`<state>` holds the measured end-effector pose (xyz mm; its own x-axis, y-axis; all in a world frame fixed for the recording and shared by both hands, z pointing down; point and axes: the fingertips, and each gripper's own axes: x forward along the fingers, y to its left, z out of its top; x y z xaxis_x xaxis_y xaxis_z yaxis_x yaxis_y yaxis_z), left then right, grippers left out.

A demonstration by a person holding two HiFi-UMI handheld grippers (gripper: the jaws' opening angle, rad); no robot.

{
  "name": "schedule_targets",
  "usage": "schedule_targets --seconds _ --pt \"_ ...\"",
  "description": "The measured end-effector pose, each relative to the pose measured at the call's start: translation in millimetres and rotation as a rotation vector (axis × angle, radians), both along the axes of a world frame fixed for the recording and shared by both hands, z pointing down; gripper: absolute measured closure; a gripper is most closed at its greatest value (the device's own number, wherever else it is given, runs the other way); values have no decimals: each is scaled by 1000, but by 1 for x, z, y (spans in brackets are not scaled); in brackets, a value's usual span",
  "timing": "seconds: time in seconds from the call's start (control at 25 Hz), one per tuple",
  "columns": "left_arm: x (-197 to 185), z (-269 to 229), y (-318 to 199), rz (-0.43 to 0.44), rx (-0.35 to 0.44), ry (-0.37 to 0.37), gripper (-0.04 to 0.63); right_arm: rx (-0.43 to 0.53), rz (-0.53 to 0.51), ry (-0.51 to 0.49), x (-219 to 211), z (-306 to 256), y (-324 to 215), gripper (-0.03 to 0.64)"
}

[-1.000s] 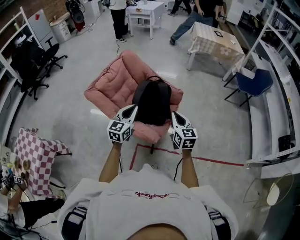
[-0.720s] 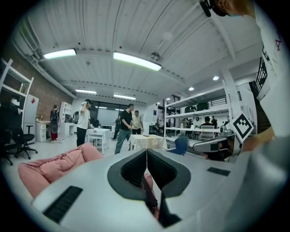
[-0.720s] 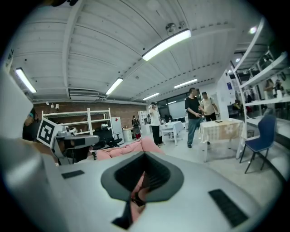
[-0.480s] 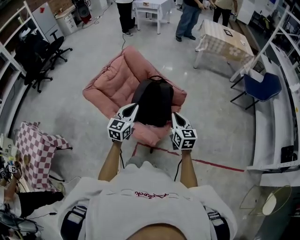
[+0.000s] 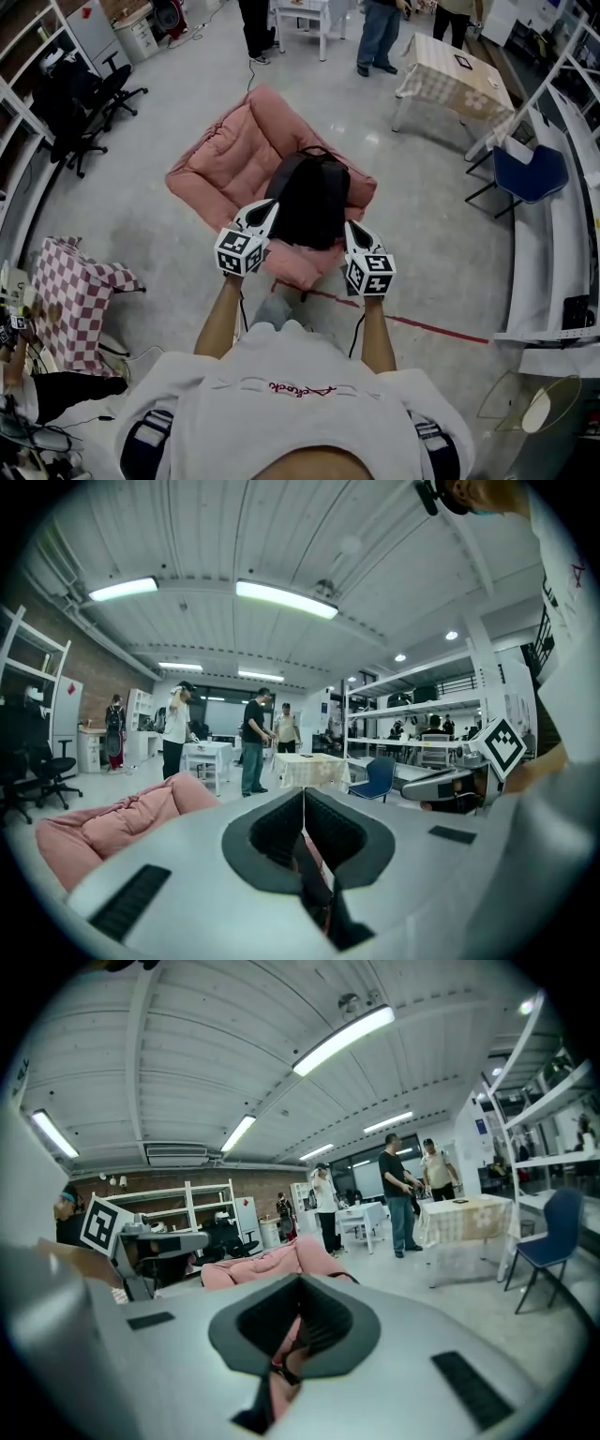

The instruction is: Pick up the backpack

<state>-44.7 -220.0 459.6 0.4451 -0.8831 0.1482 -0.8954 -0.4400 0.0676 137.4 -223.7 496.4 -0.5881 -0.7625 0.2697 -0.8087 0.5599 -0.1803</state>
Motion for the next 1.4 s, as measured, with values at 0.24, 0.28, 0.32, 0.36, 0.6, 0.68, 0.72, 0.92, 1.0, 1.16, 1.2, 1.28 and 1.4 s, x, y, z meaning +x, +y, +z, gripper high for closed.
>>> schedule_targets --seconds 0.24,0.28,0.32,0.36,0.6,0.68,0.72,0.92,1.0,1.16,1.2,1.28,1.4 --pt "-10 7 -7 6 -10 0 583 -21 -3 7 -8 10 -4 598" --pt "-13 8 -10 6 -11 2 583 -23 -3 9 -11 12 -6 598" --pt "-17 10 -14 5 -13 5 583 -25 -3 12 -13 13 -8 598" --pt "-21 11 -18 5 -13 7 583 -27 -2 16 -16 14 -11 598" --pt "-47 22 -59 8 -22 22 583 -41 28 38 -28 25 -40 597" --pt "-55 28 -73 14 -30 28 583 -47 41 44 -33 30 -52 598" --pt "-59 32 -80 18 -37 32 583 -50 48 46 -36 32 -58 598" --pt "-84 47 -126 39 -65 52 583 -68 78 64 -56 39 -102 598" --pt "-95 51 -146 50 -76 58 583 -73 93 67 -65 39 -120 598" --pt "-112 59 -177 81 -91 70 583 -76 135 73 -77 37 -146 598" --pt "-118 61 -183 87 -95 70 583 -75 146 73 -80 37 -151 598" --pt "-128 65 -192 98 -104 73 583 -73 168 81 -85 36 -159 598" --pt "-133 71 -206 126 -115 87 583 -78 214 102 -80 36 -170 598"
